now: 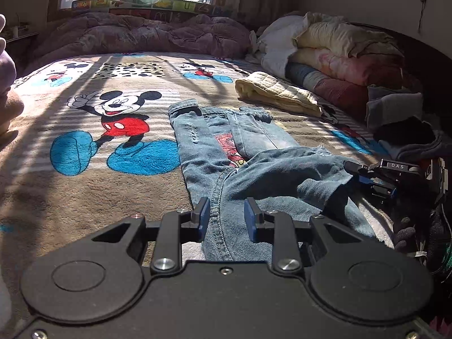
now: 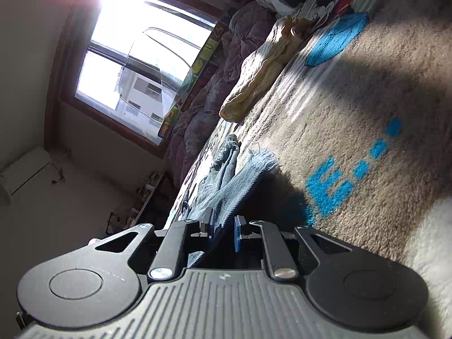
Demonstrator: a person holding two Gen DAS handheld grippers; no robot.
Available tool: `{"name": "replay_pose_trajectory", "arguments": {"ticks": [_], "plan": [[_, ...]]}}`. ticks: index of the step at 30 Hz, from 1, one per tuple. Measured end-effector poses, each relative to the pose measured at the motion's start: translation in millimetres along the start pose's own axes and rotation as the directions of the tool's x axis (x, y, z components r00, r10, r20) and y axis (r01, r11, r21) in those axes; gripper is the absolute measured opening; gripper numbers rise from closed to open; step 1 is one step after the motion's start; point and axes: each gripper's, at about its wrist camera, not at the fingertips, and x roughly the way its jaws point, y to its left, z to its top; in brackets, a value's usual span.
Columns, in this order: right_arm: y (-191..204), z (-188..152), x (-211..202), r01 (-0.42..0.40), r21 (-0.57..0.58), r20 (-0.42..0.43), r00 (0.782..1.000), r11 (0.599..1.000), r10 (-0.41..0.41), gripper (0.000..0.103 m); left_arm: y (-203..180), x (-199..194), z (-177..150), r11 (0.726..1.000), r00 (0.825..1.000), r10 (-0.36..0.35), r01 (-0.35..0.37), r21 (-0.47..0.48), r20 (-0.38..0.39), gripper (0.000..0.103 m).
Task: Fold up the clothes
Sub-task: 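Lift the folded jeans legs with the right tool above the jeans body, then lay the jeans legs over toward the left tool and open the right tool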
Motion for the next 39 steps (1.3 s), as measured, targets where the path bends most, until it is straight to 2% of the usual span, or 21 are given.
{"name": "replay_pose_trajectory", "arguments": {"ticks": [2,5,8,9,11,13,15,17,19,20,21,24,30,34,39], "plan": [[1,0,1,0.009,-0.002,-0.005,1.0,1.0,-0.009,0.015,-17,32,-22,0.996,0.993,-0.021,0.031,0.088,-0.115,0.024],[2,0,2,0.028,0.005,-0.014,1.0,1.0,-0.028,0.014,-31,23,-25,0.989,0.997,-0.002,0.015,0.148,-0.083,0.023],[3,2,2,0.043,0.035,-0.027,0.999,0.998,-0.042,0.015,-32,2,-23,0.977,0.997,-0.077,0.077,0.196,-0.011,0.023],[2,3,1,0.041,0.06,-0.029,0.999,0.997,-0.04,0.018,-32,-5,-22,0.972,0.995,-0.102,0.097,0.213,0.012,0.023],[2,4,-2,0.031,0.112,-0.017,0.999,0.993,-0.029,0.027,-32,-9,-24,0.959,0.991,-0.132,0.123,0.255,0.015,0.032],[1,3,-5,0.022,0.183,0.019,0.999,0.983,-0.026,0.035,-36,-8,-32,0.93,0.992,-0.122,0.114,0.348,0.003,0.042],[3,2,-4,0.039,0.23,0.05,0.997,0.972,-0.052,0.038,-40,-3,-39,0.896,0.996,-0.092,0.089,0.435,-0.013,0.043],[10,2,2,0.102,0.226,0.056,0.992,0.969,-0.117,0.038,-42,2,-45,0.874,0.998,-0.064,0.069,0.481,-0.027,0.043],[18,3,9,0.164,0.204,0.053,0.983,0.965,-0.178,0.029,-40,5,-47,0.869,0.997,-0.065,0.074,0.488,-0.036,0.043],[22,3,13,0.192,0.184,0.048,0.978,0.964,-0.204,0.02,-39,6,-47,0.868,0.997,-0.07,0.082,0.489,-0.042,0.043],[26,4,16,0.204,0.168,0.05,0.975,0.964,-0.215,0.005,-38,6,-46,0.868,0.996,-0.078,0.093,0.488,-0.051,0.042],[46,11,23,0.229,0.121,0.064,0.969,0.966,-0.237,0.004,-33,6,-46,0.867,0.99,-0.117,0.142,0.477,-0.082,0.041],[100,33,34,0.233,0.005,0.061,0.971,0.972,-0.233,0.004,-21,7,-45,0.879,0.977,-0.181,0.213,0.426,-0.115,0.041],[138,43,54,0.223,-0.05,0.061,0.974,0.974,-0.22,0.004,-16,6,-46,0.883,0.968,-0.215,0.249,0.399,-0.129,0.042],[172,46,90,0.251,-0.109,0.042,0.968,0.962,-0.248,0.004,-8,6,-45,0.887,0.952,-0.269,0.303,0.349,-0.144,0.045]]}}
